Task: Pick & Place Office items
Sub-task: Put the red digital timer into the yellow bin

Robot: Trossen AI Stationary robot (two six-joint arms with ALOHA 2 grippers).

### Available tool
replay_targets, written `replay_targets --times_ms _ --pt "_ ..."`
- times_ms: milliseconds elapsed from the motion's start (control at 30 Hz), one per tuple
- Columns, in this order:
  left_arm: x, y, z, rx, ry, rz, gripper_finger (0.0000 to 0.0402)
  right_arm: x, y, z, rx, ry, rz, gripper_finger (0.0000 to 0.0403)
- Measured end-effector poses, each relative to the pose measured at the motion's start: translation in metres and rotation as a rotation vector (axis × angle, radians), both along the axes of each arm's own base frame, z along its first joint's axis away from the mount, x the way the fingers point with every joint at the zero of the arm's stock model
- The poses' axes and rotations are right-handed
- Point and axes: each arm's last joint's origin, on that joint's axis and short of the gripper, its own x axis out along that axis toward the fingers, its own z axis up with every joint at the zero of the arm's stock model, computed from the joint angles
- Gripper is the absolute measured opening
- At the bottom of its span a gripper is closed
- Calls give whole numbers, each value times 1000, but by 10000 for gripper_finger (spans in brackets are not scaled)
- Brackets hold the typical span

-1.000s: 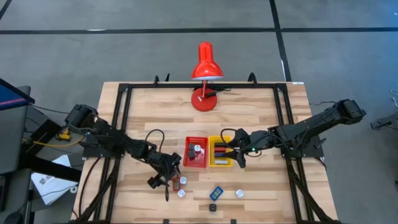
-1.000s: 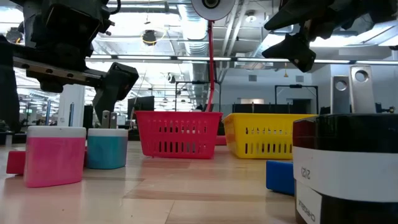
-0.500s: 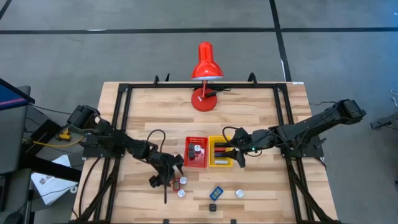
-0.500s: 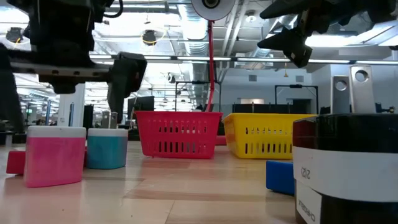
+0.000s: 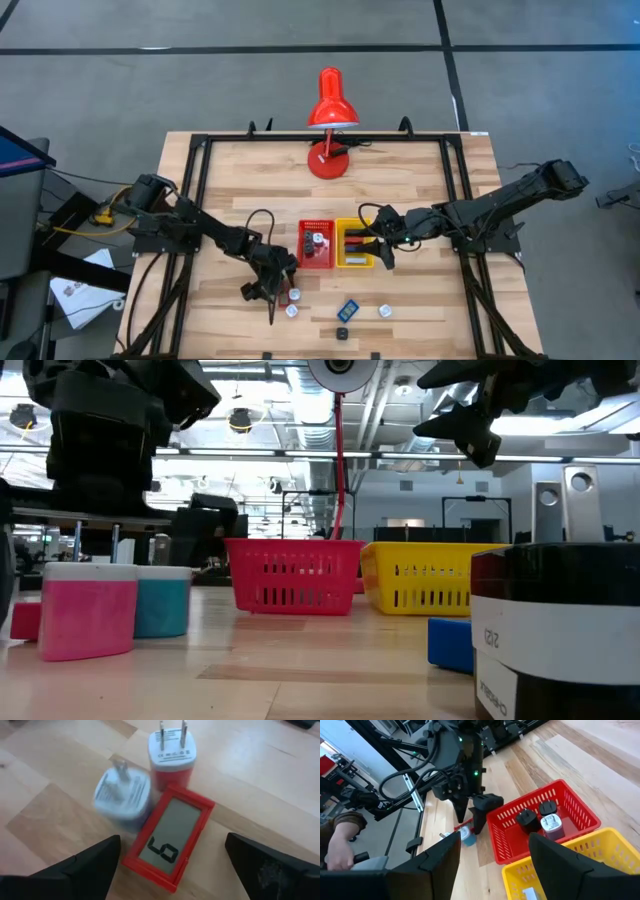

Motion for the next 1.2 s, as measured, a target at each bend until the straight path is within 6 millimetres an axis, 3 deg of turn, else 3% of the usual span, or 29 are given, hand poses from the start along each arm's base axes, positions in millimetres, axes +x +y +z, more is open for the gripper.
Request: replay_targets --times_ms 633,1200 --pt "0 0 -6 -15 40 0 280 0 0 0 0 0 0 228" --pt "2 3 -6 -22 23 18 160 0 0 0 0 0 0 228"
